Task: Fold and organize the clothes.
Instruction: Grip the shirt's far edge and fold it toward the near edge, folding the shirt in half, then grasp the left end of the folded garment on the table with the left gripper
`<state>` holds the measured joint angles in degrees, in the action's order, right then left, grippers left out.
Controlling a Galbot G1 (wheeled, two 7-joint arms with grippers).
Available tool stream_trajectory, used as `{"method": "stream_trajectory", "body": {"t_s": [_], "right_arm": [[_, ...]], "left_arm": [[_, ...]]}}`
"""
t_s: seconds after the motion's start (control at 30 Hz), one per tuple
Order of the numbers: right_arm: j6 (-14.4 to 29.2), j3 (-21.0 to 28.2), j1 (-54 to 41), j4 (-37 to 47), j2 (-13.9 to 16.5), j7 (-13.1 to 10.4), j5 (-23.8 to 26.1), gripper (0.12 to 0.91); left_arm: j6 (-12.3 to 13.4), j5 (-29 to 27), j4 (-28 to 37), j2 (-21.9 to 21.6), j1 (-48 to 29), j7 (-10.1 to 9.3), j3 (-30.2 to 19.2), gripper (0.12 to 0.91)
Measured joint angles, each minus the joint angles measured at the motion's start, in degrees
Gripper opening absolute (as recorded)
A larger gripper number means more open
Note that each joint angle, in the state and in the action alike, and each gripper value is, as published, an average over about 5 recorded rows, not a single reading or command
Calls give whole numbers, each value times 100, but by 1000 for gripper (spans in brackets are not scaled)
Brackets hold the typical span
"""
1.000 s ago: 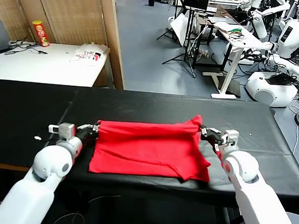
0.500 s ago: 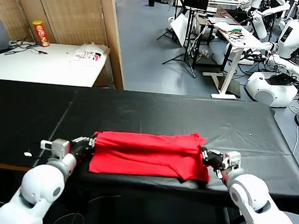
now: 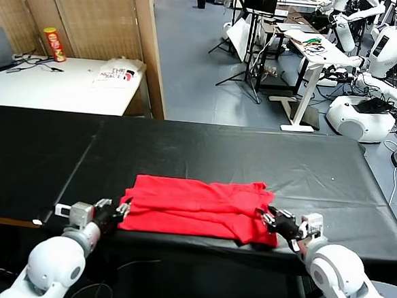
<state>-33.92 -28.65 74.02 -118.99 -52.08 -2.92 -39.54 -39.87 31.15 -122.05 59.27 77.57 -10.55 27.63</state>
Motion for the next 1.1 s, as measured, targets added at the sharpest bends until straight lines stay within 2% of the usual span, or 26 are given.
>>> {"method": "stream_trajectory", "body": {"t_s": [0.07, 0.17, 0.3, 0.47, 0.63, 0.8, 0.9, 1.0, 1.1], "right_arm": [[166, -14, -120, 82, -97, -54, 147, 785], [296, 74, -410, 343, -326, -63, 426, 796], [333, 328, -871, 843, -702, -41, 809, 798], [362, 603, -1253, 1469, -1098, -34, 1136, 798], [374, 705, -1426, 1873, -1354, -34, 1218, 798], [396, 719, -1462, 2077, -1469, -27, 1243, 798], [402, 725, -1475, 2146, -1496, -24, 1245, 797], [403, 728, -1486, 2179, -1538, -24, 1249, 790], [404, 731, -1479, 2185, -1579, -20, 1258, 714]], "left_arm": [[73, 26, 21, 16, -52, -16, -8, 744], [319, 70, 169, 88, -242, -62, -63, 791], [538, 129, 607, 251, -664, -124, -156, 798], [582, 290, 1229, 435, -1136, -109, -276, 798], [604, 313, 1651, 558, -1373, -67, -372, 798], [674, 358, 1991, 658, -1525, -45, -418, 798], [693, 548, 2112, 682, -1565, 27, -417, 768], [701, 603, 2173, 702, -1585, 96, -435, 668], [723, 507, 2258, 759, -1634, 114, -474, 574]]}}
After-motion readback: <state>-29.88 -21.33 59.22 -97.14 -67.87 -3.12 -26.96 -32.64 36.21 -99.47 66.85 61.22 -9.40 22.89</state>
